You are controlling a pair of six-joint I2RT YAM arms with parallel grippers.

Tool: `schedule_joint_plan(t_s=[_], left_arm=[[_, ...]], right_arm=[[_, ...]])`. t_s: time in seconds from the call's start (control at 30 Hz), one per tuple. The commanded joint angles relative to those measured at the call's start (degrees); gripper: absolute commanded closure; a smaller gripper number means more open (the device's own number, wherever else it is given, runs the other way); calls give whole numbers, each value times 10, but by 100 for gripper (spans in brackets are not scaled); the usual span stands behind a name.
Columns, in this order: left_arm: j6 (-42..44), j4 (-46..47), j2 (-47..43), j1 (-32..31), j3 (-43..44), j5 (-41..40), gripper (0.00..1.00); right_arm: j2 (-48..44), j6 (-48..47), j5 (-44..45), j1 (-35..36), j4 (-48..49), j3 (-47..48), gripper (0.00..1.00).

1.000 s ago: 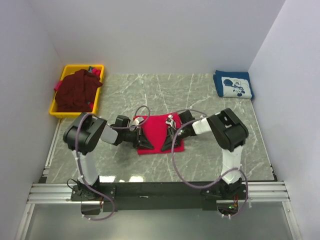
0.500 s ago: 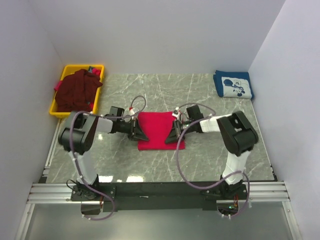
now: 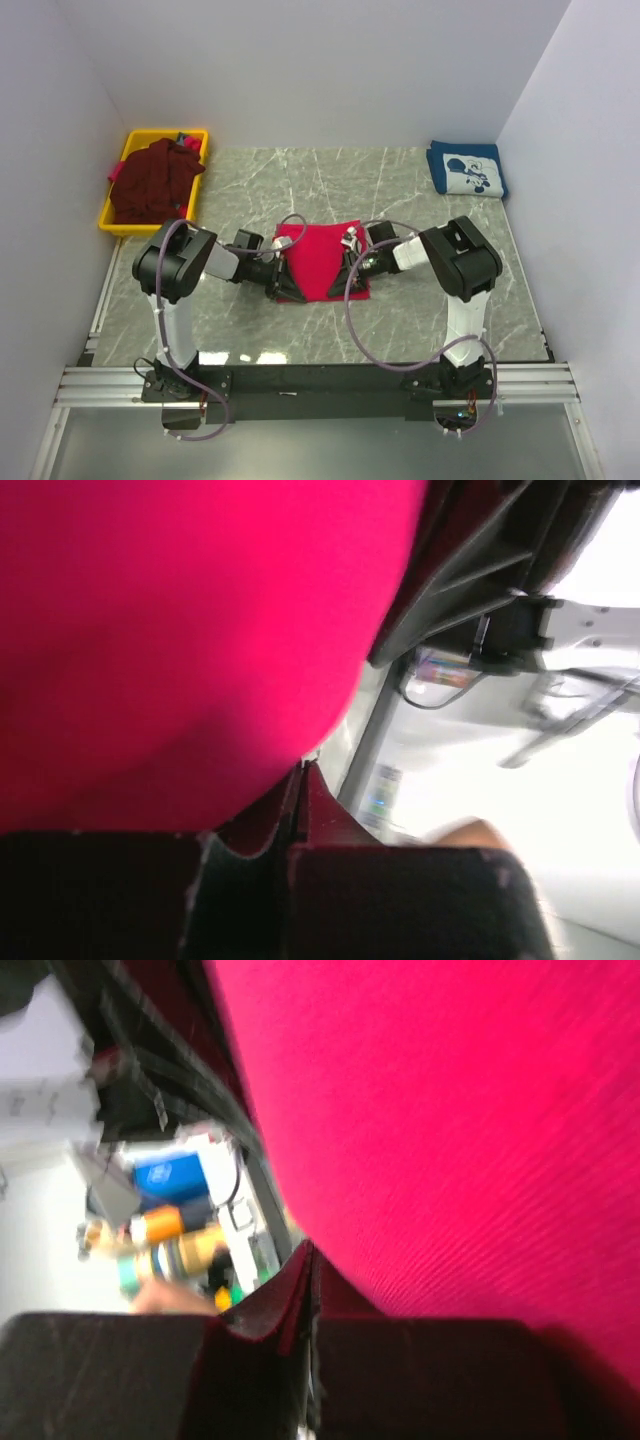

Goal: Fold and stack the t-shirts
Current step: Fold the tshirt, then neatly place the folded tshirt to the corner

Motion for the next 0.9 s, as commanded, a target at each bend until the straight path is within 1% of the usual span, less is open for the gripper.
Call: schedule_joint_plan(t_s=[0.0,0.03,0.1,0.17,0.23,0.27,0.33,0.37,0.43,0.47,0.5,0.53,0.57,0.6,0.63,0.67,0.7,0.73,0.8,0.87], left_arm=[[27,-54,56,30,30,-27,99],[23,-53,63,38,29,-29,99],[41,-81,75,55,34,-36,99],[72,-102,60,61,40,-25,99],[116,-129,24,61,40,0,98],[127,-131,-29,61,35,15,98],[170,-161,-85,61,41,43,97],[177,-162,-130,61,56,48,96],[190,-179,-156,61,77,37,96],[185,-168,-162,62,100,32,96],[183,-167,-156,62,114,24,95],[164,-144,-144,63,128,15,95],[150,-119,-112,65,156,-4,94],[134,-103,-92,67,171,-12,92],[93,-87,-73,67,186,-21,91],[75,-54,-36,70,211,-47,91],[55,-33,-18,73,221,-55,90],[14,22,16,79,235,-64,89],[-41,67,47,88,247,-75,89],[-65,97,97,103,267,-87,88]], right_arm=[[33,-8,3,-23,-24,-1,100],[38,-15,8,-34,-37,-1,100],[48,-38,16,-44,-60,8,100],[41,-64,15,-48,-110,30,100],[15,-87,1,-47,-139,38,100],[-28,-92,-13,-49,-142,42,100],[-76,-106,-17,-49,-155,53,100],[-118,-104,-17,-54,-148,70,100],[-142,-83,-14,-58,-127,89,100],[-141,-76,-9,-61,-121,119,100],[-133,-77,-4,-62,-120,137,100],[-121,-80,2,-62,-129,155,100],[-89,-82,6,-65,-130,192,100],[-72,-70,5,-68,-123,207,100],[-54,-61,6,-68,-99,220,100],[-16,-55,8,-68,-92,245,100],[4,-40,3,-67,-85,259,100],[46,-34,-2,-67,-85,291,100],[87,-33,-2,-75,-85,323,100],[132,-20,3,-83,-53,340,100]])
